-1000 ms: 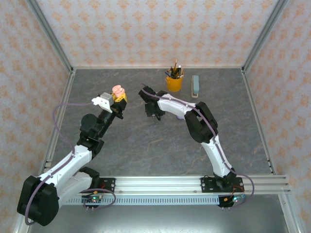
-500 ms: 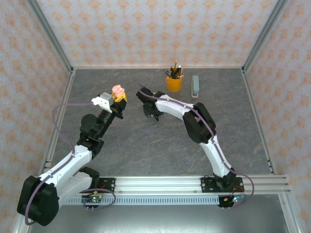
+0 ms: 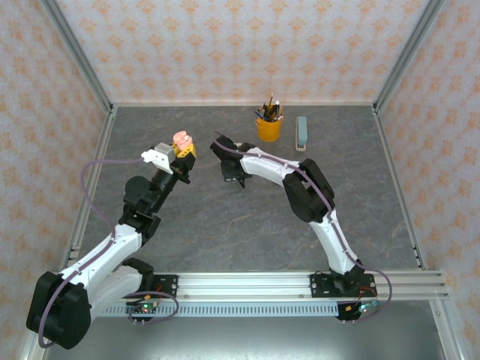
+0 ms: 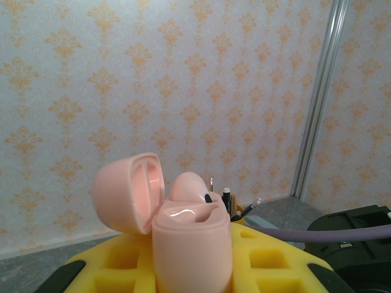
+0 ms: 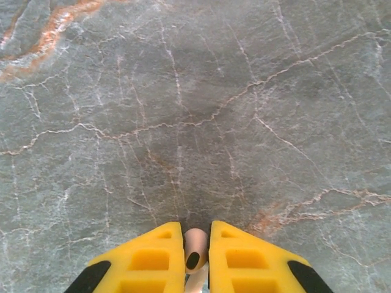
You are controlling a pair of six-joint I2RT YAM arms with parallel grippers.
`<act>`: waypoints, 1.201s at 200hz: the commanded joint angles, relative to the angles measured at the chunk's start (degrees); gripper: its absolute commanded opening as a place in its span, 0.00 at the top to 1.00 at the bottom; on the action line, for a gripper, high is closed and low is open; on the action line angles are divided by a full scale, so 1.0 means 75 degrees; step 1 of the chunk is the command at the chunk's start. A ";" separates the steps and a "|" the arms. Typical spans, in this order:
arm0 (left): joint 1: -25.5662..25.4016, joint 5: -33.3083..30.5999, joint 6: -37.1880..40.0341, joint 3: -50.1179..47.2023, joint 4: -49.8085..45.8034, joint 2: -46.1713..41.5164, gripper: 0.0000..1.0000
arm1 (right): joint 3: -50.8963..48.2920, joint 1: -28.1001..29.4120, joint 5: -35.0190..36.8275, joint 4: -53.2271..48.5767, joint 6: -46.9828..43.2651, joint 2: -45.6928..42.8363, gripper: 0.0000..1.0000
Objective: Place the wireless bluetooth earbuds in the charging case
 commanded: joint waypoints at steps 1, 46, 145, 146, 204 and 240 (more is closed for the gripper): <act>0.0003 -0.0052 -0.0072 -0.0048 0.0345 -0.0098 1.00 | -0.0584 -0.0029 0.0484 0.0025 0.0047 -0.0478 0.89; 0.0006 0.0118 -0.0013 -0.0105 0.0270 -0.0040 1.00 | -0.1750 -0.0041 0.0888 0.0801 0.0119 -0.1568 0.90; 0.0000 0.1001 0.0093 -0.0253 0.0553 0.0654 1.00 | -0.3038 -0.0059 0.1187 0.1535 -0.0142 -0.3841 0.90; 0.0000 0.1013 0.0093 -0.0256 0.0554 0.0665 1.00 | -0.3039 -0.0056 0.1187 0.1539 -0.0143 -0.3852 0.90; -0.0052 0.1881 0.0151 -0.0248 0.0830 0.1005 1.00 | -0.3091 -0.0053 0.0858 0.1719 -0.0489 -0.5304 0.90; -0.0273 0.2208 0.0496 -0.0128 0.0684 0.1040 1.00 | -0.2799 -0.0031 0.0462 0.1822 -0.0710 -0.5832 0.89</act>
